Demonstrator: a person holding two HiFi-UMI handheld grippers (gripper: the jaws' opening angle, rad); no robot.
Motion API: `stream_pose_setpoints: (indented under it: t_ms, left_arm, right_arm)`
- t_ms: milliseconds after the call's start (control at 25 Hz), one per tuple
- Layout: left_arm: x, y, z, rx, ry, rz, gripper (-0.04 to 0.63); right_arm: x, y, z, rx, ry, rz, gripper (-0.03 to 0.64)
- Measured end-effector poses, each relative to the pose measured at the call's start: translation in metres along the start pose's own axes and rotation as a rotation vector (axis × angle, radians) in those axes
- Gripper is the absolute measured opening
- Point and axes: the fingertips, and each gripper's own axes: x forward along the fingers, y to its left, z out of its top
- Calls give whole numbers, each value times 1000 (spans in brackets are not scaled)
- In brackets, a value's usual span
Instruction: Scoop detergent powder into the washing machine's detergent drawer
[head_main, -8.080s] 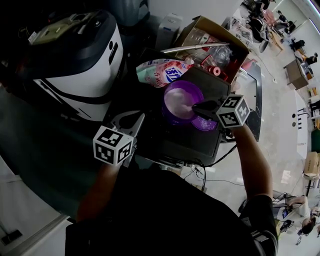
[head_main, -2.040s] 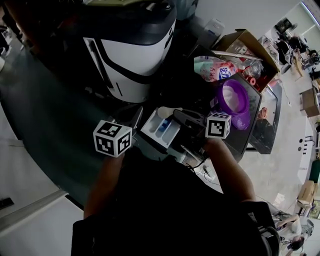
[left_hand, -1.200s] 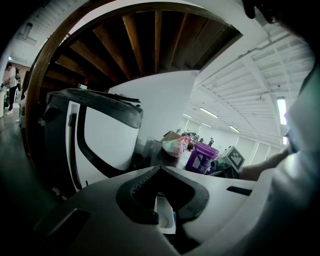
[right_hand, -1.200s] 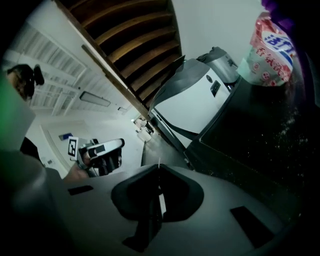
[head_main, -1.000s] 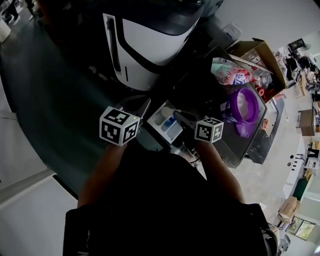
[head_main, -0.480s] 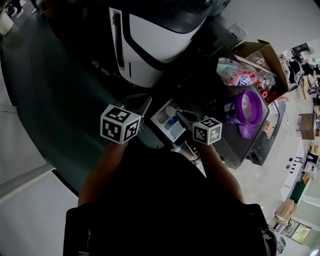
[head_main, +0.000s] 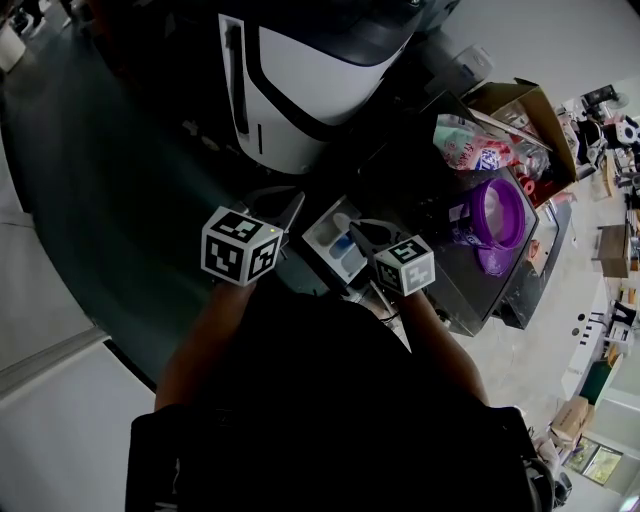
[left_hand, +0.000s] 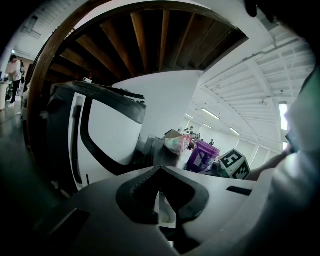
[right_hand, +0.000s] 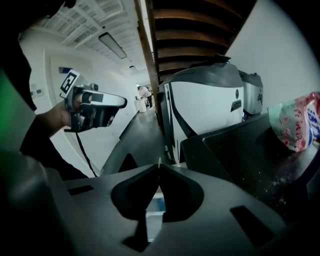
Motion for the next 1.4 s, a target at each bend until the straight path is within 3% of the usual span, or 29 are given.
stream_pose_setpoints:
  t_ms: [1400]
  left_arm:
    - [6,-2,-21,1,60,-32,8]
  right_arm:
    - [9,43,3,-599,146,-32,20]
